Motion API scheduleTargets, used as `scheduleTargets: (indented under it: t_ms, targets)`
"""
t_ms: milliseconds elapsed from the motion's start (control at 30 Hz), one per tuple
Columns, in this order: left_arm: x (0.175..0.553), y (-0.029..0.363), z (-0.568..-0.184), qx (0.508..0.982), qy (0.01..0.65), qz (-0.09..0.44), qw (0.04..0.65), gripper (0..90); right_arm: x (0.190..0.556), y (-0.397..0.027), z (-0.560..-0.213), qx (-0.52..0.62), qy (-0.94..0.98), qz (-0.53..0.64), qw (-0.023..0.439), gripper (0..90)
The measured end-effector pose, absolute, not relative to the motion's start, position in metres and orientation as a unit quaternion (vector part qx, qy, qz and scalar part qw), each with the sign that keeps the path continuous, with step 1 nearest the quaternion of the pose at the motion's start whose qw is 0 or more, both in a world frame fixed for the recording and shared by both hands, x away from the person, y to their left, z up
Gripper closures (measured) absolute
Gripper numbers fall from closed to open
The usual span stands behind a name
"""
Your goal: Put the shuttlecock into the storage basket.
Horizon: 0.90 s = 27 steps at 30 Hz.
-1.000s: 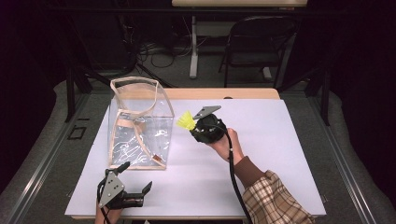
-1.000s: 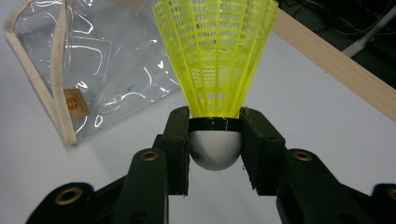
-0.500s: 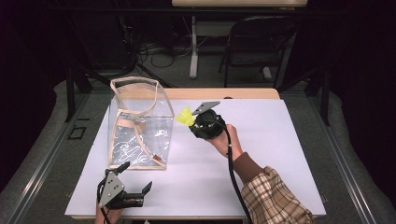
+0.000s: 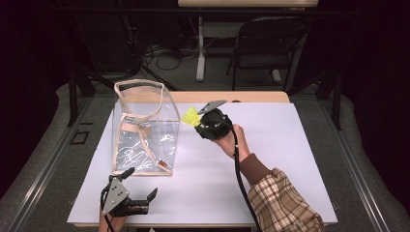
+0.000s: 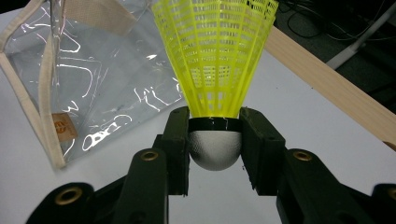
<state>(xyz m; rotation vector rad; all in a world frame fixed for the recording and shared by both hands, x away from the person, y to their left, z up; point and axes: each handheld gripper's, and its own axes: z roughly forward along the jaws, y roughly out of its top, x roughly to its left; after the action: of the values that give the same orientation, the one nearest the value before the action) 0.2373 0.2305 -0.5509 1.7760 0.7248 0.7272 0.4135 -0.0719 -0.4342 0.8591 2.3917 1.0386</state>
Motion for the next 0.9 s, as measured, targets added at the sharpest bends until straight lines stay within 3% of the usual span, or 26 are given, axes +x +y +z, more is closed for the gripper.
scheduleTargets:
  t_ms: [900]
  targets:
    - [0.238, 0.230, -0.551, 0.741, 0.302, 0.304, 0.517, 0.0, 0.424, -0.063, -0.421, 0.304, 0.854, 0.370, 0.203, 64.6]
